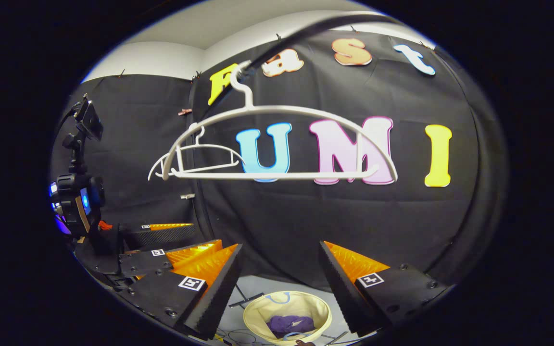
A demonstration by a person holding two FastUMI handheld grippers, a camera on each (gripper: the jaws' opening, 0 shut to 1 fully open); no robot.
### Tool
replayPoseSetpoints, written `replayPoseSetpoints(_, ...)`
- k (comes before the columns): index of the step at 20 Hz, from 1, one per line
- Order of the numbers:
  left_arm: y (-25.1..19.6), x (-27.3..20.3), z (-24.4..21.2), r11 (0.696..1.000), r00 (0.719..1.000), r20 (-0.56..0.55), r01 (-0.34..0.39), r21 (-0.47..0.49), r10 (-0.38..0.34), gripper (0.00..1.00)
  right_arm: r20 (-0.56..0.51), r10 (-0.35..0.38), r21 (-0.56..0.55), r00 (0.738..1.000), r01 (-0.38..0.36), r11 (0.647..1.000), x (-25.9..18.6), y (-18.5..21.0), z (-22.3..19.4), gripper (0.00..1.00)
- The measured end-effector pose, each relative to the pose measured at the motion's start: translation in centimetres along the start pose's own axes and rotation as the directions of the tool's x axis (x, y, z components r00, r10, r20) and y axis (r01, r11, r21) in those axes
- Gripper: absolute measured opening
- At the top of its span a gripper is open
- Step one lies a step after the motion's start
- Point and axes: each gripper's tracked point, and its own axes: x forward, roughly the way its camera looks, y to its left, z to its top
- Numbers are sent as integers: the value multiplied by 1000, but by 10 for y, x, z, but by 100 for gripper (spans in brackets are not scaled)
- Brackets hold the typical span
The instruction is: Grasp the clothes on the hanger with both hands and then place them into the laundry hamper below.
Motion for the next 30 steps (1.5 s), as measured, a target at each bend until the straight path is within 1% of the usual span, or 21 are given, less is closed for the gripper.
replayPoseSetpoints(2,0,-19,31,1000,998,65,21,9,-22,94,50,-25,-18,998,26,1000,-16,12,21,98)
replayPoseSetpoints(3,0,-29,44,999,995,92,34,10,-35,93,69,-35,-24,997,37,999,-24,19,30,98)
replayPoseSetpoints(5,0,-53,70,998,987,147,59,14,-61,93,105,-41,-41,994,46,998,-43,39,45,98)
replayPoseSetpoints(7,1,-75,88,996,978,188,90,9,-90,93,157,-63,-75,986,76,994,-64,53,64,98)
replayPoseSetpoints(10,4,-108,109,993,963,243,121,7,-119,93,265,-105,-109,959,138,984,-100,71,97,98)
replayPoseSetpoints(12,6,-132,112,990,957,253,140,24,-141,93,319,-124,-107,940,166,980,-123,85,114,97)
replayPoseSetpoints(14,10,-154,122,987,945,285,155,32,-158,93,362,-147,-96,921,194,976,-140,95,126,97)
replayPoseSetpoints(15,9,-163,125,985,938,302,167,36,-171,93,372,-156,-96,915,205,974,-147,100,128,95)
replayPoseSetpoints(16,9,-172,128,984,933,312,174,39,-177,94,381,-163,-103,910,217,971,-154,105,131,95)
replayPoseSetpoints(18,15,-186,132,984,927,331,172,44,-177,93,397,-165,-114,903,227,967,-166,118,135,97)
replayPoseSetpoints(19,16,-192,134,983,924,338,175,46,-181,93,404,-166,-113,899,229,967,-172,124,137,95)
replayPoseSetpoints(20,18,-198,136,983,920,348,175,47,-181,93,413,-165,-114,896,231,966,-176,129,140,97)
replayPoseSetpoints(21,21,-204,139,984,917,357,172,47,-177,94,419,-168,-116,892,237,965,-180,132,142,95)
replayPoseSetpoints(22,25,-209,143,985,913,369,168,44,-172,94,422,-171,-120,890,242,963,-183,134,144,97)
replayPoseSetpoints(23,27,-212,146,985,908,383,167,40,-169,94,426,-174,-120,888,246,962,-185,135,144,95)
replayPoseSetpoints(24,29,-216,150,985,904,393,169,35,-169,94,428,-178,-117,886,249,961,-186,136,144,97)
replayPoseSetpoints(26,32,-222,155,985,896,411,170,30,-167,93,429,-185,-108,884,254,961,-187,137,145,97)
replayPoseSetpoints(30,39,-225,156,989,895,422,143,36,-145,93,437,-187,-103,880,256,961,-189,139,149,97)
